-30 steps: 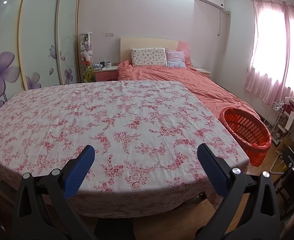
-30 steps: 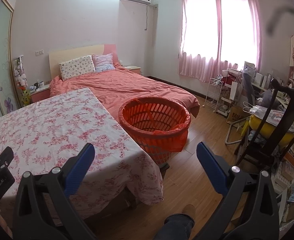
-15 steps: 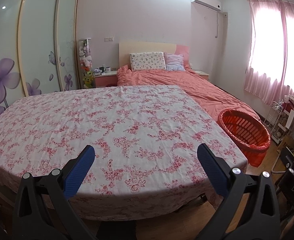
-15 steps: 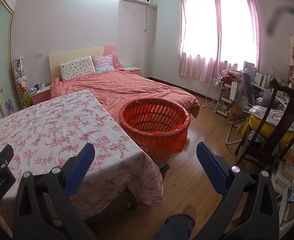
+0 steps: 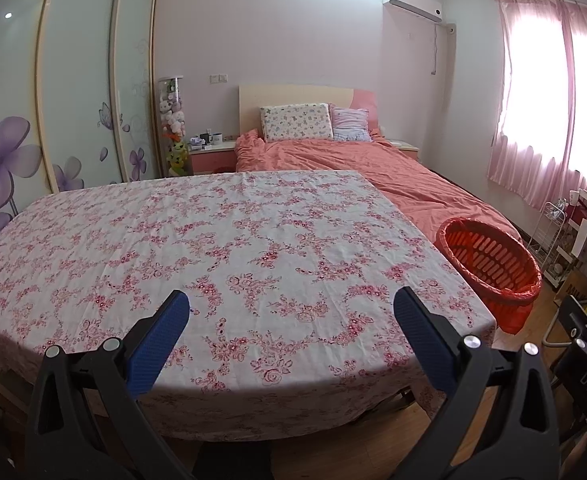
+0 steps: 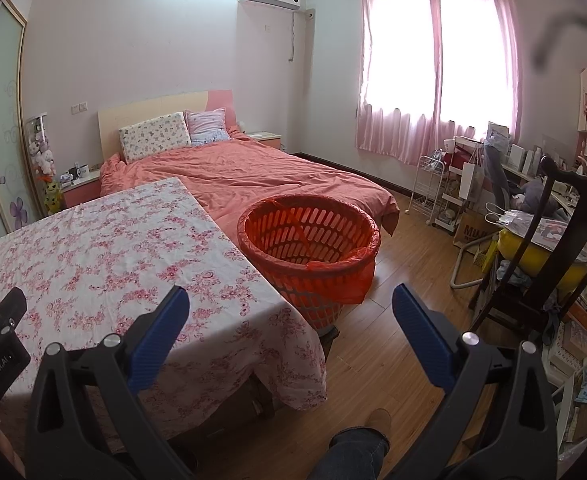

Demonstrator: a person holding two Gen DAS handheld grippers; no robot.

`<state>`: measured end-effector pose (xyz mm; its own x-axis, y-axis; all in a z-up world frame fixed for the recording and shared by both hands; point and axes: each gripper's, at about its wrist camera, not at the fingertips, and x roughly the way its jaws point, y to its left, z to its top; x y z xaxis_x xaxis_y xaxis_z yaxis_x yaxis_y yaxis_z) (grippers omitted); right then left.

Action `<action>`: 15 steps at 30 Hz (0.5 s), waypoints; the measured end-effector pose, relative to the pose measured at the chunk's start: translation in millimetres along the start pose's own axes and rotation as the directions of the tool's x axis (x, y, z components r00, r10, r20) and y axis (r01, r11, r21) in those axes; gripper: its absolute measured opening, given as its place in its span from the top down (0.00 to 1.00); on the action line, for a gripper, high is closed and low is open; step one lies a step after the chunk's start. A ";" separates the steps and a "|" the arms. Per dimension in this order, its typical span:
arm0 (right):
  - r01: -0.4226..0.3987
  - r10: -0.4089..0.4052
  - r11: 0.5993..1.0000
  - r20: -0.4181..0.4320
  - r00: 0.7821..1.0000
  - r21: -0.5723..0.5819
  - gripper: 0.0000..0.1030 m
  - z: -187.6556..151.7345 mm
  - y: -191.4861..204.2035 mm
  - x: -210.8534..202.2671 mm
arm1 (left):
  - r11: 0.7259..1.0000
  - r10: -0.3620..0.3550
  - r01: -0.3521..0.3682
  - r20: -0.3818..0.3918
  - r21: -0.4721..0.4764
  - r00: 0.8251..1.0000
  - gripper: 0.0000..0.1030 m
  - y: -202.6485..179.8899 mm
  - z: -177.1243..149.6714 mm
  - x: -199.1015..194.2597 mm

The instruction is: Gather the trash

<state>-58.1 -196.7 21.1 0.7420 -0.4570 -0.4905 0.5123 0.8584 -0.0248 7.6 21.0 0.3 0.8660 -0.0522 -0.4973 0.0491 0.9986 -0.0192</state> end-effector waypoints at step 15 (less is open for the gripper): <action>0.000 0.000 1.000 0.000 1.000 0.000 0.04 0.3 0.0 0.0 | 1.000 0.004 -0.004 -0.002 -0.003 1.000 0.02 2.2 -1.4 0.3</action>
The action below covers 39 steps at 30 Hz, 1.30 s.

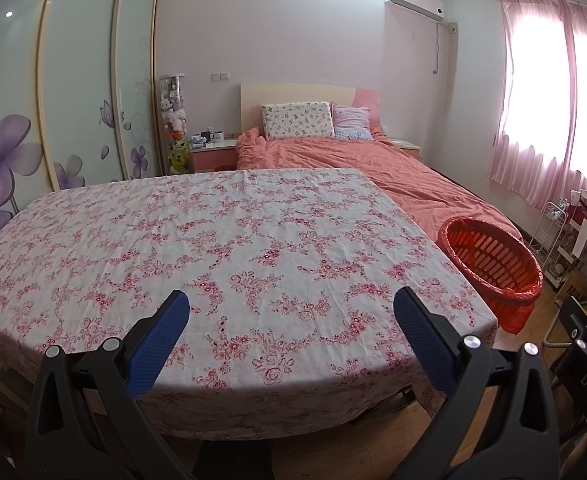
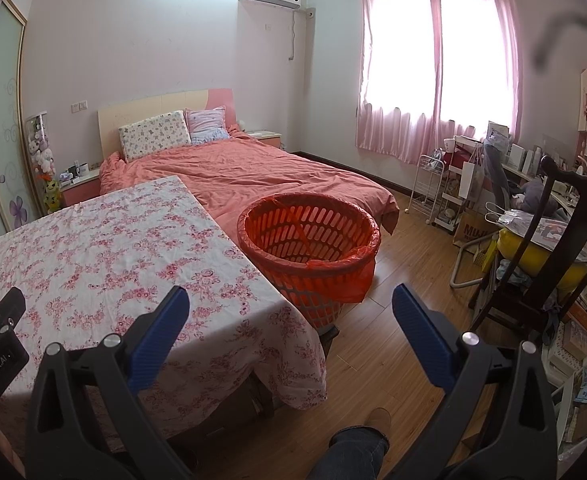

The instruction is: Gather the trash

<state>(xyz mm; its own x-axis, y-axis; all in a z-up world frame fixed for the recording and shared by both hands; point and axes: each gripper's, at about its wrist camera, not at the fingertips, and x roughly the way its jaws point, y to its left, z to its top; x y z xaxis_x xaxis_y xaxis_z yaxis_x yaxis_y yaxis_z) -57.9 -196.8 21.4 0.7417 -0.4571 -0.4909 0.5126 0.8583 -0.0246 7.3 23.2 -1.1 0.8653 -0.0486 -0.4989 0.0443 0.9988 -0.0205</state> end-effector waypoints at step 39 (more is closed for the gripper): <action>0.000 0.000 1.000 -0.001 1.000 -0.001 0.04 1.5 0.2 0.0 | 1.000 0.019 -0.019 -0.011 0.006 1.000 0.02 0.4 -3.1 0.1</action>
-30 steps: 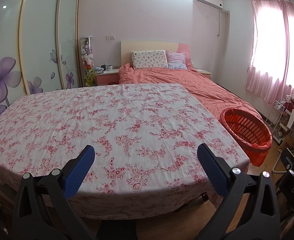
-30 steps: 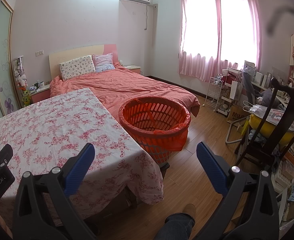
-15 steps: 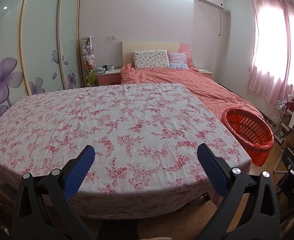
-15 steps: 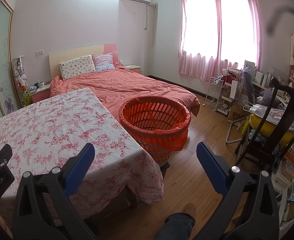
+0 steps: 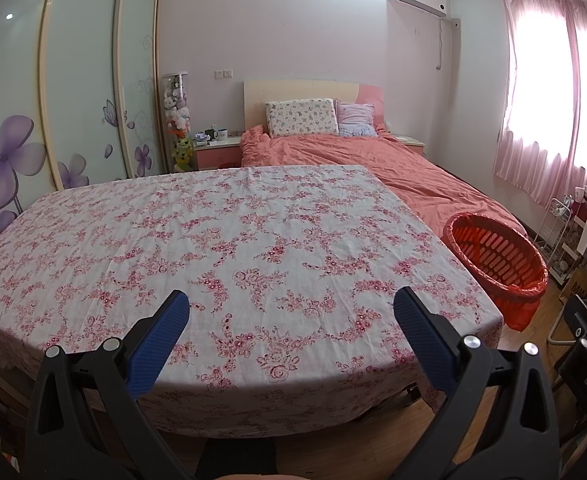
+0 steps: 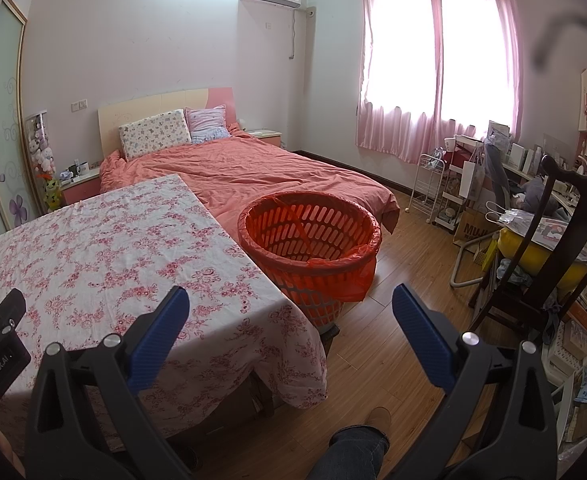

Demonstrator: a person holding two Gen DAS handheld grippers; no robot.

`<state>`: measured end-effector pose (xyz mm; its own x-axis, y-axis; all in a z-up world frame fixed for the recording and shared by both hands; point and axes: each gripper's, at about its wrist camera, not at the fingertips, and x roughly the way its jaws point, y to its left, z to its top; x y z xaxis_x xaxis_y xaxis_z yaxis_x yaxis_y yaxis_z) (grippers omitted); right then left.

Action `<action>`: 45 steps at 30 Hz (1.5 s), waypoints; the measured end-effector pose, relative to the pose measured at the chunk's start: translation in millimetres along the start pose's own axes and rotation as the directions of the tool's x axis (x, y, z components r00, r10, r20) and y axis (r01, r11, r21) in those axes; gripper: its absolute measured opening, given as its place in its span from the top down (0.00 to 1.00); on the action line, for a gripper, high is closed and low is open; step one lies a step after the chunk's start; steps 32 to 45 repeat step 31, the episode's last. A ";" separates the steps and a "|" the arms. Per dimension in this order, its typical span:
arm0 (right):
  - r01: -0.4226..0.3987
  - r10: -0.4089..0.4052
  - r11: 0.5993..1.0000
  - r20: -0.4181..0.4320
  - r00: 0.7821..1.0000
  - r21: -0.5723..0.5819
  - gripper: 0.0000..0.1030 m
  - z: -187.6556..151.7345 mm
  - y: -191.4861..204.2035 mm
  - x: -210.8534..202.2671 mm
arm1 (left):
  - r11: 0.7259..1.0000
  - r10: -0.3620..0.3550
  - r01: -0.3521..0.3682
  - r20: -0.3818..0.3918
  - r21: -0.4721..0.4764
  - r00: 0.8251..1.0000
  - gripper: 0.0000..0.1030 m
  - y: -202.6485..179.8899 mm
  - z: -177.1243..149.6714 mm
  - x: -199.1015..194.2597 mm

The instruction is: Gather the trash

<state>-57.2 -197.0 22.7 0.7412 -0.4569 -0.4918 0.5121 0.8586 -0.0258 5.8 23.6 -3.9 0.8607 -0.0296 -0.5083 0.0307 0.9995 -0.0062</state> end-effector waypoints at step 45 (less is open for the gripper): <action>0.000 0.000 1.000 -0.002 1.000 -0.001 0.04 1.3 1.0 0.2 | 1.000 0.009 -0.009 -0.014 -0.002 1.000 0.02 2.2 -2.4 1.9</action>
